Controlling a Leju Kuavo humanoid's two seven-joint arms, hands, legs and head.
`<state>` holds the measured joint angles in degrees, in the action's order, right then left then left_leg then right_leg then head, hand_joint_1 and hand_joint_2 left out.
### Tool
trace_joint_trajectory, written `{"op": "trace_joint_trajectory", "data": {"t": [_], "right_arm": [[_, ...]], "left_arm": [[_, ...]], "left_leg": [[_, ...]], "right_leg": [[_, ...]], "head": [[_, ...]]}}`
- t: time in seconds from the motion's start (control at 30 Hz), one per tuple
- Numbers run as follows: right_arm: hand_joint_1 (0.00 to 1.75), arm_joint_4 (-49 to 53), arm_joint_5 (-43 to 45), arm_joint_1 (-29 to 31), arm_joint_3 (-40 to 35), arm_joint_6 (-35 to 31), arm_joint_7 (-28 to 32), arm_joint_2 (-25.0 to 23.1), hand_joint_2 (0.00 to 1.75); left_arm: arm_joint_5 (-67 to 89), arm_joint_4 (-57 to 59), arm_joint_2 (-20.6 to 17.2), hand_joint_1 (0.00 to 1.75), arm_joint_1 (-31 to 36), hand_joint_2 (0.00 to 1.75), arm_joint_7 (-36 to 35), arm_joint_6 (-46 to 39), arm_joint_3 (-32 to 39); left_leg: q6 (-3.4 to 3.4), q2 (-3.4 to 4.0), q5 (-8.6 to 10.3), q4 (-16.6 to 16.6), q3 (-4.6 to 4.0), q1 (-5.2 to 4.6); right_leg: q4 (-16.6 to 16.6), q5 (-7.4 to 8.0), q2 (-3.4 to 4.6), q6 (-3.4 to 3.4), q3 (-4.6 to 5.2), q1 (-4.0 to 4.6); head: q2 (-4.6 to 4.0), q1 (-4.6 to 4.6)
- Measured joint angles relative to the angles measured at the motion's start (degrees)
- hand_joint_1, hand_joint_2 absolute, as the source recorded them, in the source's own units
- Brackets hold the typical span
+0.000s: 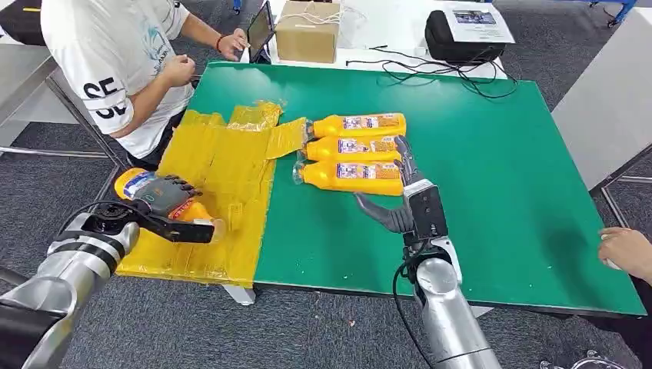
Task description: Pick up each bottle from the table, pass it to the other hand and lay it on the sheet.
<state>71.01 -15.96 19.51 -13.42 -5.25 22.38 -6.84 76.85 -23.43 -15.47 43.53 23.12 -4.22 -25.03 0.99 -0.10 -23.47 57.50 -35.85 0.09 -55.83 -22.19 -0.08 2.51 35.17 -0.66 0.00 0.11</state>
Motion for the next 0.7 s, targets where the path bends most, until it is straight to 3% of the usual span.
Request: {"op": "trace_joint_trajectory", "data": {"t": [0.7], "right_arm": [[0.00,-5.07,-0.26,2.75,-1.38,0.42,-0.76,-0.04,1.75]], "left_arm": [[-8.70,0.15,0.20,0.00,-2.33,1.75,4.00,-2.47,2.45]], "left_leg": [[0.01,-0.11,0.01,0.00,0.01,-0.01]], "right_leg": [[0.00,0.00,-0.06,0.00,-0.05,-0.02]], "head": [[0.00,0.00]]}}
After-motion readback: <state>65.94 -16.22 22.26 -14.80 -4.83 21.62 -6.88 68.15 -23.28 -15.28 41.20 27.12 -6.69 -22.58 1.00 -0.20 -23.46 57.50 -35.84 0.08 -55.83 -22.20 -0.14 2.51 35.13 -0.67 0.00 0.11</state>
